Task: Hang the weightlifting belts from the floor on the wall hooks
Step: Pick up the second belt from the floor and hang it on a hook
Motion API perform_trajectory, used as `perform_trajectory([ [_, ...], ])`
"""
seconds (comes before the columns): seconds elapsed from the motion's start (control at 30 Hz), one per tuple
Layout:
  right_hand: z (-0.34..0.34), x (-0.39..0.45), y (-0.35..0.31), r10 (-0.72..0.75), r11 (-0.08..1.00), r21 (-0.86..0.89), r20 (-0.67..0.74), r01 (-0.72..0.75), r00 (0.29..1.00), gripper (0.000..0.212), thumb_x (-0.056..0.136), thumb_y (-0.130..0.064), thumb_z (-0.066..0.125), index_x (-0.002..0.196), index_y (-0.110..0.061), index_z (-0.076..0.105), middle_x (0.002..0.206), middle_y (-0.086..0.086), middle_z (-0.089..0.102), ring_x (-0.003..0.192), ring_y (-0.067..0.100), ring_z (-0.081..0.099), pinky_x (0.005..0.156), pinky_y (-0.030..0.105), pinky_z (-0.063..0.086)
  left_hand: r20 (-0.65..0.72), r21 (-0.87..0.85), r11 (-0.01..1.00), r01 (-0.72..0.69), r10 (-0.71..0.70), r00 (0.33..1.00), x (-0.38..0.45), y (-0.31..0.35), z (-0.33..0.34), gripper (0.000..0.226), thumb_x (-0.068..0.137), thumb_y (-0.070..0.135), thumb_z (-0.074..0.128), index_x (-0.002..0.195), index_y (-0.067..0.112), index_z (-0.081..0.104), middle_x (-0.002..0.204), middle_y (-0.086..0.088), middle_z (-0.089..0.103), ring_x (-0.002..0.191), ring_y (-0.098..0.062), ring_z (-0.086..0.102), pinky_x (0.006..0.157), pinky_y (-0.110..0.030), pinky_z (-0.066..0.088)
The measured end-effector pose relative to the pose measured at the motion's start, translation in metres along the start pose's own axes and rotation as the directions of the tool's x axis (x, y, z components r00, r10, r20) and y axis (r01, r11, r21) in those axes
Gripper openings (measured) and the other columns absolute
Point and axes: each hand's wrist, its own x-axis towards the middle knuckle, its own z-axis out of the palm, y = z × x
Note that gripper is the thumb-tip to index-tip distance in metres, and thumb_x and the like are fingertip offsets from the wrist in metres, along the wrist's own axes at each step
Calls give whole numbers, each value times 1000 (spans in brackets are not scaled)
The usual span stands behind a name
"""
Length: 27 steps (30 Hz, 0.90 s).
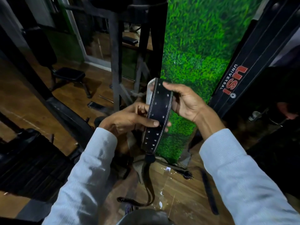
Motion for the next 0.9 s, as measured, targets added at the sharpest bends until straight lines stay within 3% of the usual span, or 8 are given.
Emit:
perform_trajectory([
  [0.13, 2, -12, 3, -27, 991, -125, 133, 44, 991, 47, 95, -2, 61, 136, 18, 50, 125, 27, 66, 109, 33, 67, 100, 39, 55, 22, -219, 972, 86, -84, 996, -1, 1, -1, 72, 68, 79, 65, 93, 14, 79, 83, 2, 77, 77, -13, 73, 71, -24, 58],
  [0.23, -2, -23, 12, -72, 952, -278, 196, 126, 978, 42, 93, 3, 63, 131, 18, 55, 132, 33, 63, 121, 41, 61, 104, 49, 50, -229, -490, 871, 21, -152, 962, 22, 15, -8, 80, 64, 94, 57, 75, 16, 66, 64, 2, 56, 60, -15, 53, 65, -26, 44],
  [0.3, -2, -30, 21, -67, 917, -369, 231, 151, 971, 36, 94, 8, 62, 128, 16, 59, 130, 30, 66, 126, 42, 62, 110, 48, 49, -346, -482, 875, 33, -225, 911, 40, 28, -15, 74, 74, 85, 60, 77, 12, 65, 64, -3, 54, 51, -18, 48, 50, -26, 39],
  [0.43, -6, -35, 43, -24, 887, -455, 127, 79, 992, 33, 89, 5, 71, 121, 10, 67, 125, 24, 71, 124, 38, 65, 111, 46, 49, -391, -446, 891, 80, -274, 878, 66, 44, -14, 19, 92, 21, 67, 89, 3, 73, 87, -12, 65, 75, -25, 61, 74, -33, 52],
  [0.57, -16, -39, 45, 19, 964, -263, -43, -30, 999, 21, 81, -31, 79, 93, -15, 74, 92, -2, 76, 84, 8, 70, 82, 31, 54, -369, -446, 895, -7, -177, 912, 70, 32, -8, 22, 92, 1, 60, 112, 2, 69, 96, -13, 74, 81, -23, 72, 81, -33, 61],
  [0.7, -22, -22, 26, 4, 1000, -11, -247, -7, 969, 64, 78, -67, 70, 121, -21, 74, 133, 13, 69, 120, 29, 64, 108, 51, 48, -351, -230, 960, -159, 71, 934, 58, 17, -7, 33, 81, -13, 65, 112, -2, 69, 97, -11, 79, 84, -21, 77, 83, -33, 63],
  [0.8, -16, -3, 5, -25, 997, 68, -240, 43, 970, 60, 92, -48, 69, 137, -9, 64, 137, 16, 67, 131, 34, 61, 112, 52, 47, -304, -131, 973, -189, 142, 942, 43, 9, -7, 38, 78, -19, 65, 113, -6, 68, 97, -9, 80, 88, -18, 77, 83, -29, 62],
  [0.9, -3, 7, -12, -56, 998, -19, -229, 53, 972, 47, 88, -17, 75, 130, 3, 66, 109, 12, 78, 98, 23, 77, 81, 34, 63, -297, -112, 981, -157, 117, 948, 24, 3, -9, 42, 74, -13, 71, 116, -6, 70, 100, -9, 79, 92, -19, 75, 91, -32, 60],
])
